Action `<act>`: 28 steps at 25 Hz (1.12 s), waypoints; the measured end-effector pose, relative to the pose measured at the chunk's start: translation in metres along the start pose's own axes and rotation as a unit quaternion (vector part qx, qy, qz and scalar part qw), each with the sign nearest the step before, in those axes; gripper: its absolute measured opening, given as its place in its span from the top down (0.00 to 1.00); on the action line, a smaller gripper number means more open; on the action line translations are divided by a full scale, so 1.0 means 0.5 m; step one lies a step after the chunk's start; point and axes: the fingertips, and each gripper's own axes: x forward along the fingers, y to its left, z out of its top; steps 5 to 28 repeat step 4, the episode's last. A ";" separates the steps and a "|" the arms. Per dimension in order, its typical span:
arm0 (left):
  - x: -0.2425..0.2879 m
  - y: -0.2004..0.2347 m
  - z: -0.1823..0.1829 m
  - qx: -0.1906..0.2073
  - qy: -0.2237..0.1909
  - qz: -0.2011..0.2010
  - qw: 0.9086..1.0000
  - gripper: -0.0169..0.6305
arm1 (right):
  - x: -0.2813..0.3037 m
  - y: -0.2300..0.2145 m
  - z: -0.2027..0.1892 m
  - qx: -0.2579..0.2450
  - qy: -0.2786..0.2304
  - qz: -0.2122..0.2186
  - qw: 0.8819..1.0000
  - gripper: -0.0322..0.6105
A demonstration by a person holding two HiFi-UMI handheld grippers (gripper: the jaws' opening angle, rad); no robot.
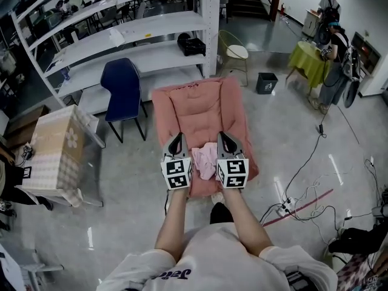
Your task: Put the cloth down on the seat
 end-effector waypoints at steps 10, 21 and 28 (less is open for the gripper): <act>-0.033 -0.030 -0.081 -0.018 0.049 -0.006 0.999 0.95 | -0.056 -0.003 -0.075 0.020 0.044 -0.003 0.999 0.93; -0.033 -0.030 -0.081 -0.018 0.049 -0.006 0.999 0.95 | -0.056 -0.003 -0.075 0.020 0.044 -0.003 0.999 0.93; -0.033 -0.030 -0.081 -0.018 0.049 -0.006 0.999 0.95 | -0.056 -0.003 -0.075 0.020 0.044 -0.003 0.999 0.93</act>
